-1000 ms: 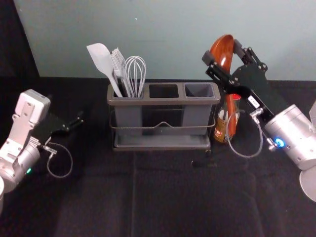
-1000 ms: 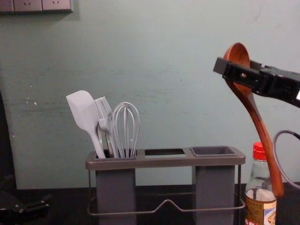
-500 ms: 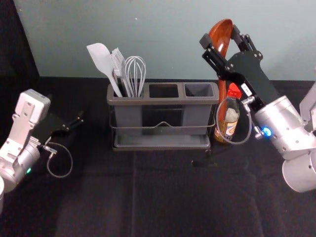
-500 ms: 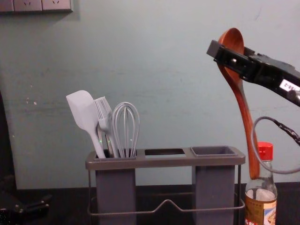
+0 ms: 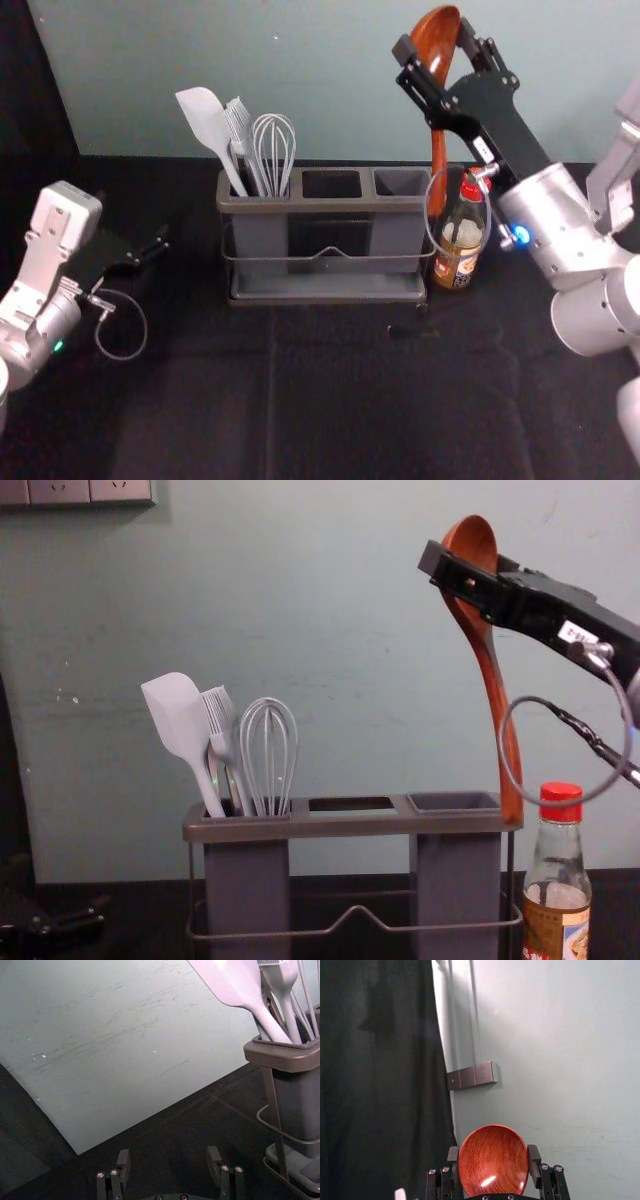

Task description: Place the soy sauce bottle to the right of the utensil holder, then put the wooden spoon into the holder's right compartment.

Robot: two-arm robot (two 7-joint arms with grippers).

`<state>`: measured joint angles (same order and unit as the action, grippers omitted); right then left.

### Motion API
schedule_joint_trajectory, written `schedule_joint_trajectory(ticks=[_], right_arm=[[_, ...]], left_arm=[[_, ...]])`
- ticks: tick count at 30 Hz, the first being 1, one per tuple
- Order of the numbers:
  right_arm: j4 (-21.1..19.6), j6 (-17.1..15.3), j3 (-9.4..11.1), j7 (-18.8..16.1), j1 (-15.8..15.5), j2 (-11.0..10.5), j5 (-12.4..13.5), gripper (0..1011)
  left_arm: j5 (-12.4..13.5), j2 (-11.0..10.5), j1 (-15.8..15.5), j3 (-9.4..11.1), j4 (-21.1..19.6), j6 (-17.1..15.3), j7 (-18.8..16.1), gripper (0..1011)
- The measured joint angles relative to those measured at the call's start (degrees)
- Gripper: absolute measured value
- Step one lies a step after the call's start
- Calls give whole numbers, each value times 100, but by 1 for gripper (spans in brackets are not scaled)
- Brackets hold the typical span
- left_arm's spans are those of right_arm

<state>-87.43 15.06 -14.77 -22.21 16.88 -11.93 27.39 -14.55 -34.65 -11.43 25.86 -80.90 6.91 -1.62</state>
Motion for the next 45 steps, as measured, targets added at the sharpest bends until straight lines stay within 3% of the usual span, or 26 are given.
schedule_joint_trajectory(ticks=[28,45], right_arm=[[1288,319,-61,-35,848,620,-158,837],[1974,634,-12,-204,996,839,-184,837]], left_arm=[[0,0,0,0,0,0,0,1005],[0,0,0,0,0,0,0,1005]])
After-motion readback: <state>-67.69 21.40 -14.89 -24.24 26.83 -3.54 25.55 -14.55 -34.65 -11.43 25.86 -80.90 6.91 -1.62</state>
